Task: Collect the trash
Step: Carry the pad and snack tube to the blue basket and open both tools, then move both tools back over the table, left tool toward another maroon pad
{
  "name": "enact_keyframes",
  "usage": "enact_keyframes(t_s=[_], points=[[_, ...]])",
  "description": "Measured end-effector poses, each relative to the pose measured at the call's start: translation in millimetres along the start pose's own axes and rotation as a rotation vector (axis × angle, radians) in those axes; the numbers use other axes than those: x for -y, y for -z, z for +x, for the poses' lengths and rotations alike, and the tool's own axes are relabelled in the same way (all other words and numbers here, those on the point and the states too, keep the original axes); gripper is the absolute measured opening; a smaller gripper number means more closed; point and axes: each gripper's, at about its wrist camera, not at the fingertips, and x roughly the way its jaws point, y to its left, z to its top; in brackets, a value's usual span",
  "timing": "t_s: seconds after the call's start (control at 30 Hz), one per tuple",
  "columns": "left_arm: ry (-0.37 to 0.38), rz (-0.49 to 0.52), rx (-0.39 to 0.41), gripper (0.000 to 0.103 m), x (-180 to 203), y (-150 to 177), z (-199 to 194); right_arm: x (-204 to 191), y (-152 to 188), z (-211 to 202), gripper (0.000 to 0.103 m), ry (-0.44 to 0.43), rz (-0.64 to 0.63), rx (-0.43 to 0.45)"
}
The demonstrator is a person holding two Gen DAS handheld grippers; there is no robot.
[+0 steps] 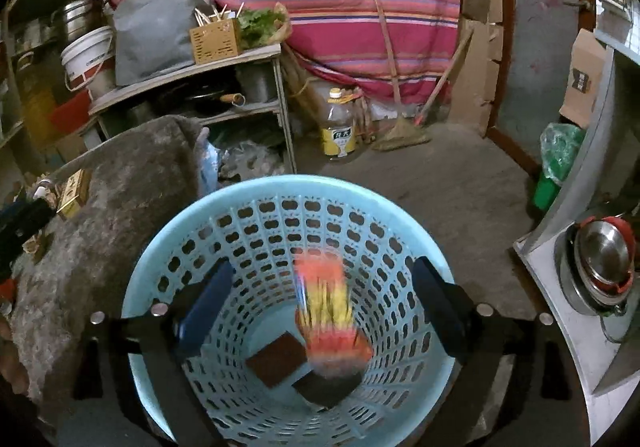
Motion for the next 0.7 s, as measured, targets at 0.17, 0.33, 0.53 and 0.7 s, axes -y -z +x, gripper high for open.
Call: enact_keyframes(t_s=[0.17, 0.33, 0.53, 0.7], points=[[-0.050, -0.018, 0.019, 0.097, -38, 3, -14, -15, -3, -3, 0.095, 0.003, -0.006, 0.022], [-0.087, -0.058, 0.040, 0.097, -81, 6, -29, -53, -11, -14, 0.095, -0.030, -0.053, 0.082], [-0.168, -0.070, 0.070, 0.098, -136, 4, -41, -114, -16, -26, 0.096, -0.107, -0.118, 0.170], [-0.228, -0.117, 0.075, 0.098, -191, 6, -44, -174, -15, -23, 0.096, -0.149, -0.208, 0.201]])
